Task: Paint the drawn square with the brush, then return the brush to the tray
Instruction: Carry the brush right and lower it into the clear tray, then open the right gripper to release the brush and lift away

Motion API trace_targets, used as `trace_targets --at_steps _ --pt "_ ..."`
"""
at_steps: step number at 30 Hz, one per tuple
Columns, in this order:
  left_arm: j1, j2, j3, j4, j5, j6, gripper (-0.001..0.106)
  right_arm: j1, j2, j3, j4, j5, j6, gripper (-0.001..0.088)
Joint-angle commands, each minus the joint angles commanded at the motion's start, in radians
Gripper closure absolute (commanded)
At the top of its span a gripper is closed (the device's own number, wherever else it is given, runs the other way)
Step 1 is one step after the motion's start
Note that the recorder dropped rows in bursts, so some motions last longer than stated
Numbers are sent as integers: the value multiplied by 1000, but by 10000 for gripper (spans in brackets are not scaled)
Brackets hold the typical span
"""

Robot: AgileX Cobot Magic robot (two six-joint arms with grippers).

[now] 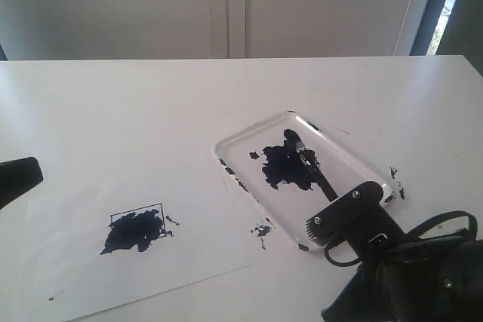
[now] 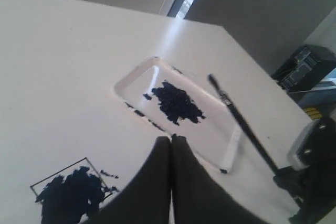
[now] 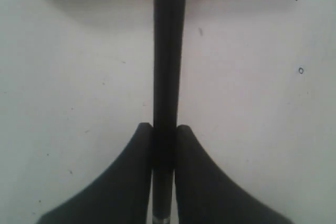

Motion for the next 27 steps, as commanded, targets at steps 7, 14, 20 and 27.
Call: trace_targets --at_steps 7,14,20,27 --pt "0 -130 0 35 -15 -62 1053 -38 111 0 -99 -33 138 868" --pt "0 -153 0 43 -33 -60 1053 -38 114 0 -159 -70 267 868" --pt "0 -153 0 49 -31 -60 1053 -38 114 0 -159 -199 256 868" --pt "0 -153 0 58 -31 -60 1053 -38 114 0 -159 -211 254 856"
